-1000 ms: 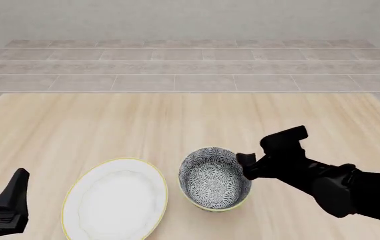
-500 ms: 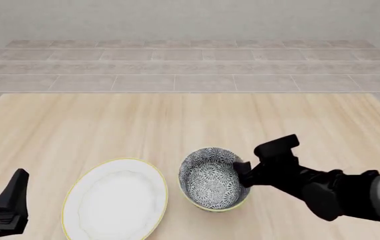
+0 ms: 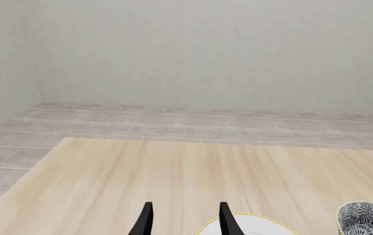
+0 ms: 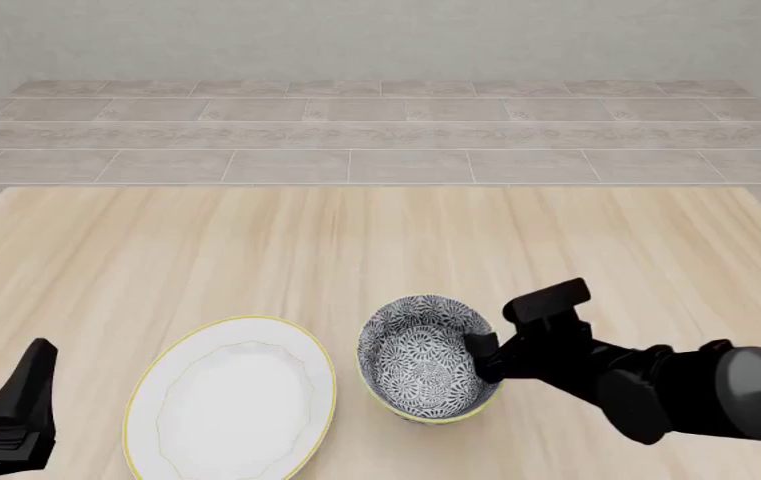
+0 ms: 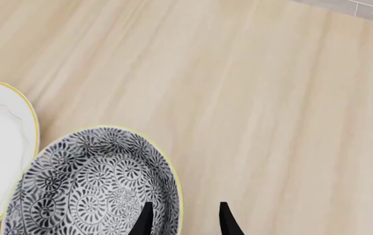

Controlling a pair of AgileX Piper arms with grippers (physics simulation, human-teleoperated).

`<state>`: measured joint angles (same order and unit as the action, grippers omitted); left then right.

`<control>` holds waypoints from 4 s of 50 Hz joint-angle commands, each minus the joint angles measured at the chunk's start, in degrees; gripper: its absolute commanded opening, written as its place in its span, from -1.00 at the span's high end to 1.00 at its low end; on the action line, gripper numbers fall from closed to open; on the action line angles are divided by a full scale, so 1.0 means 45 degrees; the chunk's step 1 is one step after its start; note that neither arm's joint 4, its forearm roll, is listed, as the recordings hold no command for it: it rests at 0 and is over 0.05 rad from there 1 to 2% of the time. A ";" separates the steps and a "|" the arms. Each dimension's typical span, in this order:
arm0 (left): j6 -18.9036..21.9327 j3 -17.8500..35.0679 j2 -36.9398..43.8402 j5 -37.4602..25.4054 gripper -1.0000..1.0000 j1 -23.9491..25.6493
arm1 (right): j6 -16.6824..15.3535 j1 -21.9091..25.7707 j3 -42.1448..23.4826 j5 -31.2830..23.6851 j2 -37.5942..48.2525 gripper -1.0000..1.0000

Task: Put the bowl on the plate.

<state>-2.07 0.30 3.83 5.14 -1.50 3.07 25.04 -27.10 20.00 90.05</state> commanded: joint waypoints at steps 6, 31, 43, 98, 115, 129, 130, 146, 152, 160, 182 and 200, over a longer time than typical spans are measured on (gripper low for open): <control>0.0004 -0.0008 0.0005 -0.0013 -1.00 0.0029 | -0.0021 -0.0065 0.0009 0.0243 0.0445 -1.00; 0.0016 -0.0011 -0.0197 -0.0214 -1.00 0.0025 | -0.0749 -0.0503 0.0123 -0.0967 -0.1663 1.00; 0.0001 0.0001 -0.0285 -0.0286 -1.00 -0.0003 | 0.0320 -0.0403 -0.1205 -0.3225 -0.3297 1.00; -0.0031 0.0167 -0.0835 -0.0825 -1.00 -0.0009 | 0.3244 0.1188 -0.5098 -0.5139 -0.1469 1.00; -0.0058 0.0196 -0.0843 -0.0820 -1.00 -0.0010 | 0.3736 0.2428 -0.5742 -0.5451 -0.1048 1.00; -0.0062 0.0228 -0.0845 -0.0839 -1.00 -0.0049 | 0.4182 0.3323 -0.6219 -0.5387 -0.0574 1.00; -0.0063 0.0232 -0.0846 -0.0840 -1.00 -0.0052 | 0.4235 0.3433 -0.6271 -0.5389 -0.0540 1.00; -0.0060 0.0334 -0.0837 -0.0850 -1.00 -0.0124 | 0.4736 0.4458 -0.6567 -0.5098 0.0104 1.00; -0.0069 0.0382 -0.0841 -0.0878 -1.00 -0.0121 | 0.5004 0.4858 -0.6666 -0.4927 0.0408 1.00; -0.0087 0.0481 -0.0846 -0.0889 -1.00 -0.0158 | 0.5206 0.5293 -0.7062 -0.4815 0.0995 1.00; -0.0183 0.0789 -0.0850 -0.1024 -1.00 -0.0248 | 0.5792 0.6071 -0.8096 -0.4499 0.2448 1.00; -0.0250 0.0862 -0.0850 -0.1067 -1.00 -0.0261 | 0.6131 0.6059 -0.8369 -0.4055 0.3320 1.00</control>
<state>-3.04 3.92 0.01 0.52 -2.61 29.61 52.02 -63.64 0.66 103.20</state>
